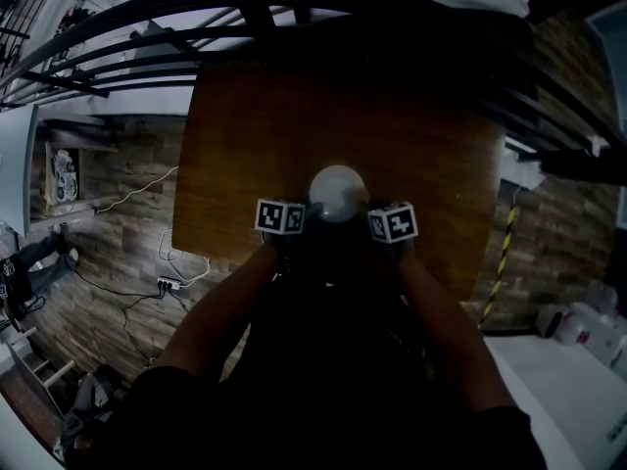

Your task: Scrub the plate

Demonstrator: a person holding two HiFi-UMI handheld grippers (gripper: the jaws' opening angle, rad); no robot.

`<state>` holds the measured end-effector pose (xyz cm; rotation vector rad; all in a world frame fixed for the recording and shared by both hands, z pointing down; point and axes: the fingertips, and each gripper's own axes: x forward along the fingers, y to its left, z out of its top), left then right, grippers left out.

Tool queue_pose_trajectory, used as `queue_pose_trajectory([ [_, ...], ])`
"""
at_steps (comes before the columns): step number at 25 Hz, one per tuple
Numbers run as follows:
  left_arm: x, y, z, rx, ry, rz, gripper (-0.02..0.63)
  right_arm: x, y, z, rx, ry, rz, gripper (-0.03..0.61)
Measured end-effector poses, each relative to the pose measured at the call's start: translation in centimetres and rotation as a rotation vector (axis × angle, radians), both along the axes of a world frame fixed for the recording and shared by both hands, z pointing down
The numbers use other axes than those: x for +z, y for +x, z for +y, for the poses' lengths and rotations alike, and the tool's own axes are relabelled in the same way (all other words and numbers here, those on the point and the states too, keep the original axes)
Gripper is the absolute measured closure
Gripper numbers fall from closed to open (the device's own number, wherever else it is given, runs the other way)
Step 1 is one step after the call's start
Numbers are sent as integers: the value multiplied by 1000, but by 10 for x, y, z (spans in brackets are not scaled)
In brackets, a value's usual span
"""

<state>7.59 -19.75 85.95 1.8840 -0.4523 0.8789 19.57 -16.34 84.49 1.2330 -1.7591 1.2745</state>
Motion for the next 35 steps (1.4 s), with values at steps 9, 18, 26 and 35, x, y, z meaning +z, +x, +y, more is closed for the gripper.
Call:
queue_pose_trajectory([
  [9, -6, 10, 3, 14, 3, 44, 520, 5, -4, 2, -10, -10, -7, 526],
  [18, -34, 30, 6, -65, -54, 226, 596, 4, 2, 11, -7, -23, 9, 526],
  [26, -66, 8, 7, -47, -10, 289, 597, -41, -16, -15, -24, 63, 21, 526],
  [35, -136, -50, -13, -122, 65, 377, 595, -140, -149, -71, -238, 263, -28, 526],
])
